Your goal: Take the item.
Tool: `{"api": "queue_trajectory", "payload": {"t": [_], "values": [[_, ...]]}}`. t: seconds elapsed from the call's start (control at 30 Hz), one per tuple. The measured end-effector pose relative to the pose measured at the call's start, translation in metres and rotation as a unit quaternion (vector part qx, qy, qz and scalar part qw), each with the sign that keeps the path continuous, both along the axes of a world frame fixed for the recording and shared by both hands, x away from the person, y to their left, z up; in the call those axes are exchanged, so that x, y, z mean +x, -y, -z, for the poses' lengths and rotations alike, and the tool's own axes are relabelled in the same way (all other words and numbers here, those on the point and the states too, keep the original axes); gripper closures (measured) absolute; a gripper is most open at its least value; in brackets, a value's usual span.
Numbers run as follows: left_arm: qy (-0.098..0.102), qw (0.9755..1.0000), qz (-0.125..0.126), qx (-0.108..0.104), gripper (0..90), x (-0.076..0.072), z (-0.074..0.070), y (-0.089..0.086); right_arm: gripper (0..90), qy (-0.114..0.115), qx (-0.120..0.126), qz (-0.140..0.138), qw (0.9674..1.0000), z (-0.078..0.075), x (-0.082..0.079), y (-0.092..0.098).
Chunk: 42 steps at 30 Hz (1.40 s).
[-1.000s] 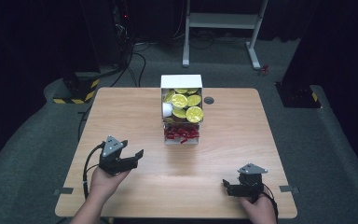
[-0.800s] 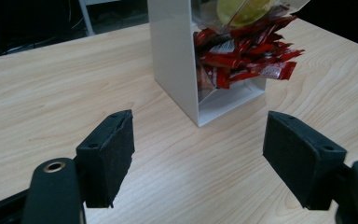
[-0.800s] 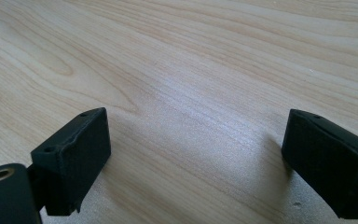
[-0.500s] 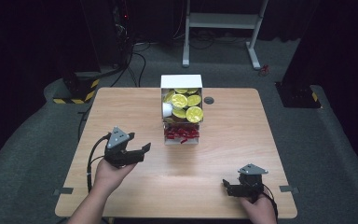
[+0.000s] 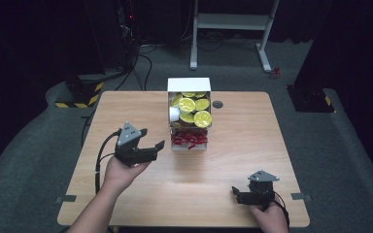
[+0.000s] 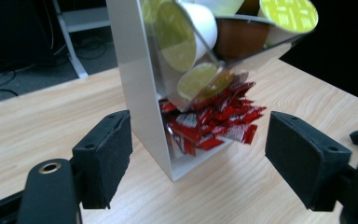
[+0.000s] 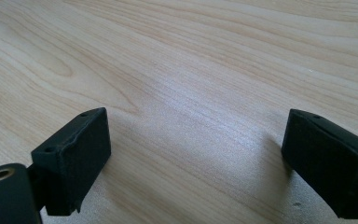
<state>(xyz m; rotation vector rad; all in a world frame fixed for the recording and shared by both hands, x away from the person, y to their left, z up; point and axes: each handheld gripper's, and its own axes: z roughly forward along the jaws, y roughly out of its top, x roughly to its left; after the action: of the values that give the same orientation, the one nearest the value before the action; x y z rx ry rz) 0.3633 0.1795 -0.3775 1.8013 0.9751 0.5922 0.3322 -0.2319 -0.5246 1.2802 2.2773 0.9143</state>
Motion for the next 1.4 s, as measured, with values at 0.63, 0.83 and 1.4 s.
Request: {"api": "queue_trajectory", "payload": {"t": [0.63, 0.83, 1.4], "values": [[0.027, 0.9994, 0.022, -0.002, 23.9, 0.013, -0.025, 0.024, 8.2, -0.001, 0.000, 0.001, 1.0000, 0.000, -0.001, 0.000], [0.034, 0.9991, 0.025, -0.005, 23.2, 0.021, -0.034, 0.033, 8.2, -0.001, 0.000, 0.001, 1.0000, 0.000, -0.001, 0.000], [0.047, 0.9983, 0.034, 0.000, 22.6, 0.046, -0.051, 0.059, 8.0, -0.001, 0.000, -0.001, 1.0000, 0.000, -0.001, 0.000]]}}
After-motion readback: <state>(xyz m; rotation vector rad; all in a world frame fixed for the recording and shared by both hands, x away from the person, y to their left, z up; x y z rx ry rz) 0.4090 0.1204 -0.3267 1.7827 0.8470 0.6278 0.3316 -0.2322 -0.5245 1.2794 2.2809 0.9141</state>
